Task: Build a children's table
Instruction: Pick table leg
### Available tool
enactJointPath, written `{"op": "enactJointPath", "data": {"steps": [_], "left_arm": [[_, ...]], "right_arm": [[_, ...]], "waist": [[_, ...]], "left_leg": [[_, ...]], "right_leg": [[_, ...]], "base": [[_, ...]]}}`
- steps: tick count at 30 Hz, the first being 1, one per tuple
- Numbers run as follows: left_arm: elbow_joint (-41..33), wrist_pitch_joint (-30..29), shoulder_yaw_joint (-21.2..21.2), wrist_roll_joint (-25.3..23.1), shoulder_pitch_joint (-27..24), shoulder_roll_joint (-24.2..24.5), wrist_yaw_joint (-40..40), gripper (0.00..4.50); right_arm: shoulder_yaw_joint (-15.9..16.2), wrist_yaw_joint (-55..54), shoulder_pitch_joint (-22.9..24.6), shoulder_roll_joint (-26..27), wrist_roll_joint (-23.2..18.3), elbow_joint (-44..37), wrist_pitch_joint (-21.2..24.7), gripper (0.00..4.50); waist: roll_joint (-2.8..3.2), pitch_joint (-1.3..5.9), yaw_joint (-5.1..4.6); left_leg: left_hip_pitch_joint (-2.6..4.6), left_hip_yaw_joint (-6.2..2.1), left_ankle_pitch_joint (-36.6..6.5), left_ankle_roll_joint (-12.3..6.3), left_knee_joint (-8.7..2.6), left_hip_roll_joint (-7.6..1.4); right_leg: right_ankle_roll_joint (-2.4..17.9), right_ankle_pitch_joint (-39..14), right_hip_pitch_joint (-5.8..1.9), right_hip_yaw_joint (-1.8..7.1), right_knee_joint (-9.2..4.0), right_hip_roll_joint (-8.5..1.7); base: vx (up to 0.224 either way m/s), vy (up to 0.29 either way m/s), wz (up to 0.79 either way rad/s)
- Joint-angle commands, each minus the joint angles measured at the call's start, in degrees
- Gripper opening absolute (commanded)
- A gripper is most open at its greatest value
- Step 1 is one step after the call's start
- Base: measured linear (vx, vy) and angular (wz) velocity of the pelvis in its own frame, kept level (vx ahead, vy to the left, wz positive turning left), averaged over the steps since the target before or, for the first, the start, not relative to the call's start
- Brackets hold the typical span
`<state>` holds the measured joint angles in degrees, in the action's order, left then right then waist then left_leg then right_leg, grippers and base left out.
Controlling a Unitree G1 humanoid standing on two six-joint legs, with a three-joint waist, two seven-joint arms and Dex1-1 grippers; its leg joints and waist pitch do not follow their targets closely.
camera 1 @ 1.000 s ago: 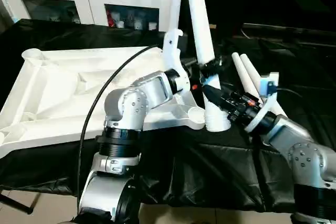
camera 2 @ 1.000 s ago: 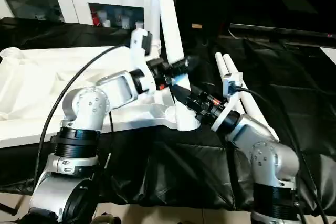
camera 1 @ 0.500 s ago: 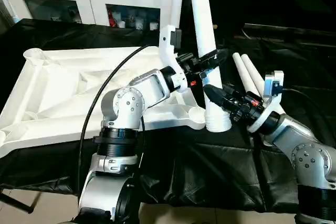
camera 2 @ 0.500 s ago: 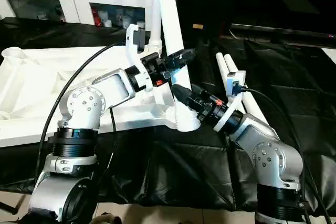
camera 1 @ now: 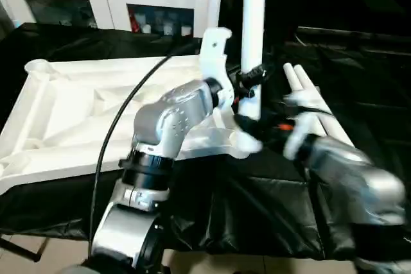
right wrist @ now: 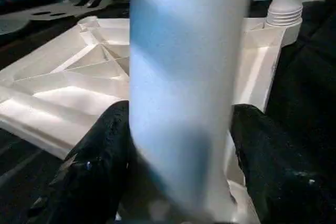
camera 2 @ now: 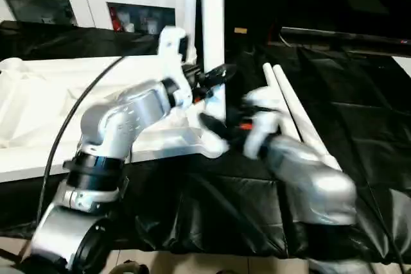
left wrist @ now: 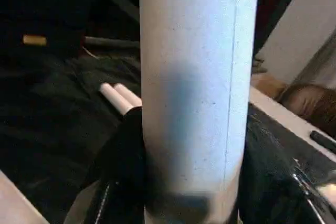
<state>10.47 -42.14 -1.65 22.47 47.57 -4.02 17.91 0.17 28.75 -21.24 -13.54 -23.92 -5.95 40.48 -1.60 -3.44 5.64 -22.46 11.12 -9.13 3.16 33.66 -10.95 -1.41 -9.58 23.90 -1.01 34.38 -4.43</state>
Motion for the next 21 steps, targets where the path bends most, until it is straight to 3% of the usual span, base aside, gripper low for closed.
{"op": "enactJointPath", "data": {"steps": [1, 5, 11, 12, 16, 21], "left_arm": [[-1.3, 0.6, -0.8, -1.2, 1.0, 0.1, -0.5, 1.89], [-1.6, 1.4, -2.6, -3.5, 0.8, 0.6, -1.1, 1.89], [-1.5, 2.1, -3.5, -4.5, 0.5, 1.0, -1.3, 1.89], [-1.5, 2.3, -3.5, -4.8, 0.5, 1.1, -1.3, 2.24], [-1.4, 2.6, -2.9, -4.8, 0.2, 1.6, -0.5, 2.62], [-1.7, 0.9, -0.9, 0.4, 0.1, 2.5, 5.7, 3.12]], "right_arm": [[-0.5, -2.1, -0.8, 0.0, 1.0, 0.9, 1.2, 3.05], [0.3, -5.7, -2.6, 2.3, 2.5, 2.1, 1.6, 2.65], [0.2, -5.7, -2.6, 2.7, 2.5, 2.4, 0.3, 2.24], [0.3, -5.7, -2.5, 2.6, 2.3, 2.3, 0.3, 2.02], [0.3, -3.0, -1.3, 1.8, 1.6, 1.4, -0.7, 1.94], [-1.2, 7.2, 1.9, -0.5, -4.3, -2.3, -3.3, 1.91]], "waist": [[0.19, 4.26, 0.04], [0.28, 4.39, -0.17], [0.34, 4.2, -0.17], [0.3, 4.21, -0.24], [0.3, 4.23, -0.23], [0.32, 4.33, 0.07]], "left_leg": [[1.17, -0.98, -12.2, 1.48, -3.75, -1.31], [1.06, -0.91, -10.6, 0.94, -3.58, -1.23], [1.2, -0.89, -12.3, 1.29, -3.74, -1.29], [1.19, -0.89, -12.5, 1.33, -3.71, -1.27], [1.16, -0.9, -12.6, 1.31, -3.68, -1.26], [1.04, -0.85, -11.6, -0.18, -3.52, -1.28]], "right_leg": [[8.7, -11.3, -2.78, 1.02, -4.05, -2.28], [9.9, -7.8, -2.96, 1.0, -3.64, -2.2], [9.6, -9.9, -2.93, 1.04, -3.91, -2.26], [9.4, -10.3, -2.93, 1.05, -3.93, -2.26], [9.0, -10.8, -2.97, 1.06, -3.96, -2.29], [10.7, -8.0, -3.2, 1.01, -3.71, -2.32]], "base": [[0.0, 0.0, 0.0], [0.0, 0.0, 0.0], [0.0, 0.0, 0.0], [0.0, 0.0, 0.0], [0.0, 0.0, 0.0], [0.0, 0.0, 0.0]]}}
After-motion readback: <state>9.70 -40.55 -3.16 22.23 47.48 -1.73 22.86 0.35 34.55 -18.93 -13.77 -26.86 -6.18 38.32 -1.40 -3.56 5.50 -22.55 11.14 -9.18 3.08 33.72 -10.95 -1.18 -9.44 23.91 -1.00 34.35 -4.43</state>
